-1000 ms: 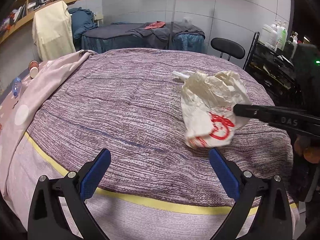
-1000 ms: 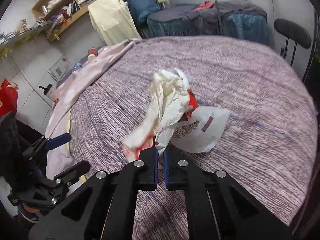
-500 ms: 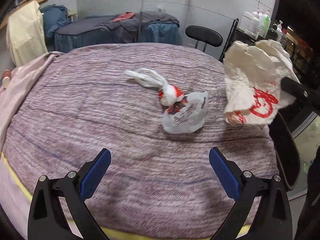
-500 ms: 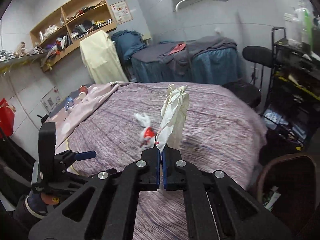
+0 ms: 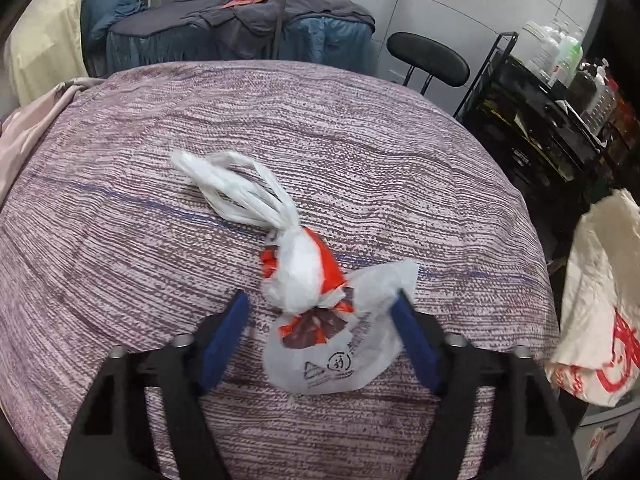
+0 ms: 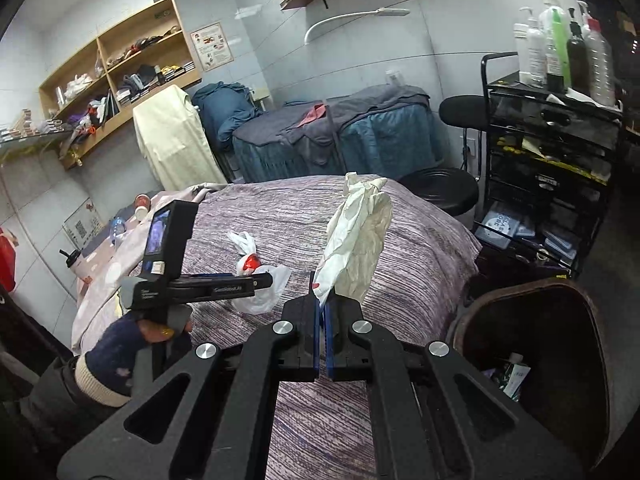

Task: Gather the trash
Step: 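Grasp the white-and-red bag with the right tool while the left tool grasps the knotted bag, then carry both bags over the bin while the right tool releases its bag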

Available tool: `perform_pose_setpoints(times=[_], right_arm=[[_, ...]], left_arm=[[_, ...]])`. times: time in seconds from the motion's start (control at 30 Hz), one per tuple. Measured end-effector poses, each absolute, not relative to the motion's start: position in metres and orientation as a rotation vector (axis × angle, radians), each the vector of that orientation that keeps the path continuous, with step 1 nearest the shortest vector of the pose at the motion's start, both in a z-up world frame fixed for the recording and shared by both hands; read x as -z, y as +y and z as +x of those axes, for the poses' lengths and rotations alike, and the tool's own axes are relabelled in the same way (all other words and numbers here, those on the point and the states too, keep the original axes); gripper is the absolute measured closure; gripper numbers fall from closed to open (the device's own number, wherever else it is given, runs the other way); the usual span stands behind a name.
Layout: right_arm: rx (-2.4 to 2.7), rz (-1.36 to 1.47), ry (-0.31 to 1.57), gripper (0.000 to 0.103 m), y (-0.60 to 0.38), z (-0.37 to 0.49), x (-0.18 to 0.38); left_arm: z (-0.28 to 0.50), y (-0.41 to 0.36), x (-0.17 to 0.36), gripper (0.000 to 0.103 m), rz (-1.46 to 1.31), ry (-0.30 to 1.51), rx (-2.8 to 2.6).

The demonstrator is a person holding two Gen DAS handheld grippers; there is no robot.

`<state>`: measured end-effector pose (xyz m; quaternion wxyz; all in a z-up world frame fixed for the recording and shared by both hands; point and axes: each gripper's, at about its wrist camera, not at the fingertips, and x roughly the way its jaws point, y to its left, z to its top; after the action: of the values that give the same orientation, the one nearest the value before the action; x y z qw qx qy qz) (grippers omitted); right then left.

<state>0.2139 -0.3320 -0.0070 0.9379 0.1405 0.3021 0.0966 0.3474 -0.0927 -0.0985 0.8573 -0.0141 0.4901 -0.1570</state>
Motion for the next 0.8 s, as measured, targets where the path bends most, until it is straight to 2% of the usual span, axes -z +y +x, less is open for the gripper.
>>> perform_pose_setpoints(times=[0.07,0.17,0.33,0.8], right_arm=[[-0.187,0.296,0.613,0.100,-0.338,0.209,0.007],[-0.167,0.312,0.603,0.100,-0.348,0.201,0.008],[-0.139,0.334,0.592,0.100,-0.364,0.188,0.011],[-0.062,0.375,0.570,0.100,-0.395,0.153,0.015]], left_arm=[[0.345,-0.093,0.098,0.063,-0.019,1.022,0.323],[0.335,-0.094,0.093,0.077,0.005,0.997,0.334],[0.311,-0.089,0.075,0.081,0.020,0.935,0.358],[0.228,-0.087,0.031,0.081,-0.007,0.768,0.412]])
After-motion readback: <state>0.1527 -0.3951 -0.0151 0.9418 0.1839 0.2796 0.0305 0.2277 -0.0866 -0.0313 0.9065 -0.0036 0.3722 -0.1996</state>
